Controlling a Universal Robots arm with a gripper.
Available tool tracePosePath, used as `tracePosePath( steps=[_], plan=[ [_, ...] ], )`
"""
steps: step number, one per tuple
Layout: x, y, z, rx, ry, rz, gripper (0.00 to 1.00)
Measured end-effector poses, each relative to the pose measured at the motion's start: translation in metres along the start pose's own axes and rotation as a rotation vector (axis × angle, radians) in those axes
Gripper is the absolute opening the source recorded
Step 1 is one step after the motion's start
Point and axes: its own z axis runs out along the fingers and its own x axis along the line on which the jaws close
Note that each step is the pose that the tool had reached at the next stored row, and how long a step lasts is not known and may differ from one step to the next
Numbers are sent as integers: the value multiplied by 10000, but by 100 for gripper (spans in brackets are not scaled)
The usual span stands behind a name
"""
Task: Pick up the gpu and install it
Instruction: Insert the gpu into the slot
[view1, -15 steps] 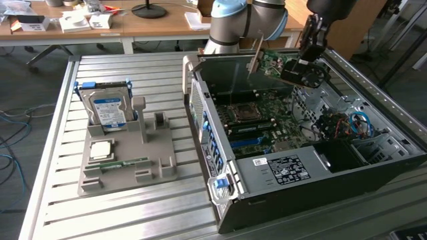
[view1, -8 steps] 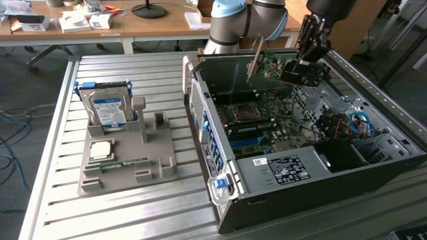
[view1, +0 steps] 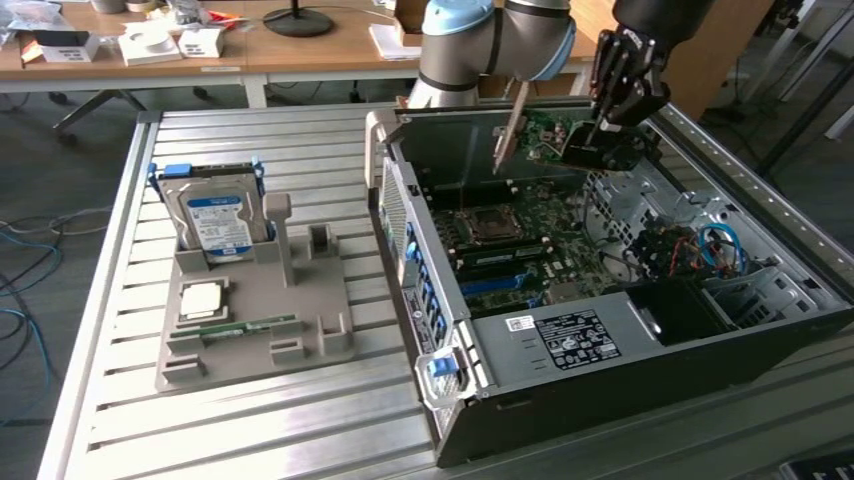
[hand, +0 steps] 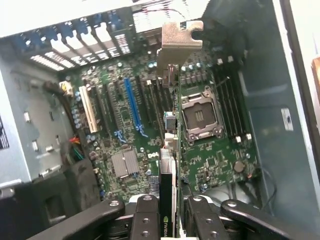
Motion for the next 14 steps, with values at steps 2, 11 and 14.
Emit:
tracePosePath(
  steps=[2, 11, 14],
  plan=[
    [0, 0, 4, -8, 11, -359, 26],
    [0, -1, 21, -45, 64, -2004, 26],
    [1, -1, 25, -57, 83, -2530, 26]
  ],
)
